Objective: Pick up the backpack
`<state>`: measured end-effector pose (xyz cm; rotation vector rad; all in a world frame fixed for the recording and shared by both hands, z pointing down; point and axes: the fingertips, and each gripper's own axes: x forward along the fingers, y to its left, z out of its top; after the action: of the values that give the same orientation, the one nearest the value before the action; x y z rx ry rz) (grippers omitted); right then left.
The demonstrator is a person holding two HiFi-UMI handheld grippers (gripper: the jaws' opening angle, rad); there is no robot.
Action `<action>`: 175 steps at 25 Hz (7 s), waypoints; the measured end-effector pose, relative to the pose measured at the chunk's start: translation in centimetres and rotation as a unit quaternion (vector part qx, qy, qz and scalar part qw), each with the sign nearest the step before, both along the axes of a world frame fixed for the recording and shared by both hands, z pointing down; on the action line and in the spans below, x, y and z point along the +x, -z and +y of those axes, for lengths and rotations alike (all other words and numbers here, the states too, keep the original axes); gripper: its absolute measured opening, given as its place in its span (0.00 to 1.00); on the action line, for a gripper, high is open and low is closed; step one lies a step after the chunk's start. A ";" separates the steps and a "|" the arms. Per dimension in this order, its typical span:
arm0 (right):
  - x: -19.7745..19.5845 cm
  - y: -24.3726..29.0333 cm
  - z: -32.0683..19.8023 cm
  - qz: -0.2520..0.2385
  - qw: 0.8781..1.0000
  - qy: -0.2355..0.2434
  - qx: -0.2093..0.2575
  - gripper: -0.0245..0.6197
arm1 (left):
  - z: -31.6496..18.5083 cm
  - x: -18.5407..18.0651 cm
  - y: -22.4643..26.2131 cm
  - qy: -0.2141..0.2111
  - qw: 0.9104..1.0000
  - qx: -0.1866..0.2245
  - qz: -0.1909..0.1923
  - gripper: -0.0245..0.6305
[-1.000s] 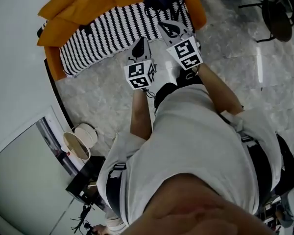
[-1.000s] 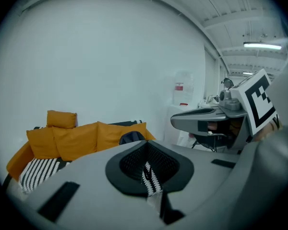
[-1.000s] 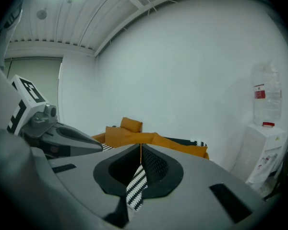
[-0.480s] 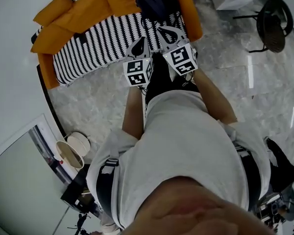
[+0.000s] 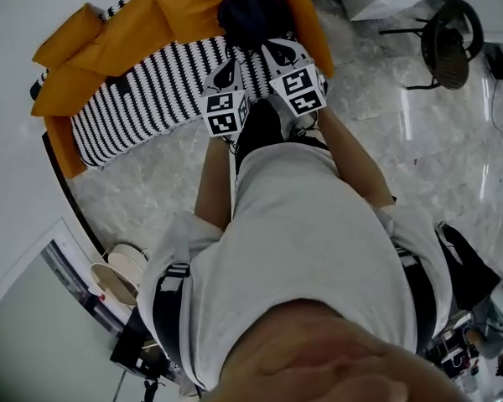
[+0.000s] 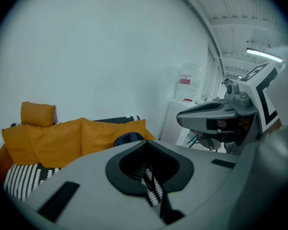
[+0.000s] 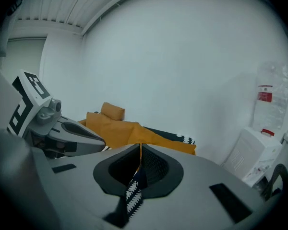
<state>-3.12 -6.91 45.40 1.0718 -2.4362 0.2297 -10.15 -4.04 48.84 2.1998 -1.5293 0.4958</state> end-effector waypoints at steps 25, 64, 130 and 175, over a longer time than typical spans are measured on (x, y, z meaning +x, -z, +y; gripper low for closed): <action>0.4 -17.3 -14.1 0.064 0.992 0.003 -0.105 0.10 | -15.9 -3.6 -17.7 -0.014 0.992 -0.107 0.070 0.06; -3.1 -31.2 -24.2 0.056 0.963 -0.006 -0.265 0.33 | -25.6 -3.2 -31.8 -0.048 0.937 -0.272 0.213 0.35; -3.4 -23.4 -21.0 -0.016 0.964 -0.070 -0.257 0.12 | -23.1 -3.2 -21.9 -0.097 0.947 -0.226 0.204 0.08; 0.3 -19.2 -11.1 -0.055 0.979 -0.113 -0.158 0.12 | -13.8 -1.5 -17.0 -0.002 0.974 -0.159 0.160 0.07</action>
<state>-2.80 -17.99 64.64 1.2112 -2.2661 0.7424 -11.63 -17.85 65.82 1.9241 -1.1857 0.3381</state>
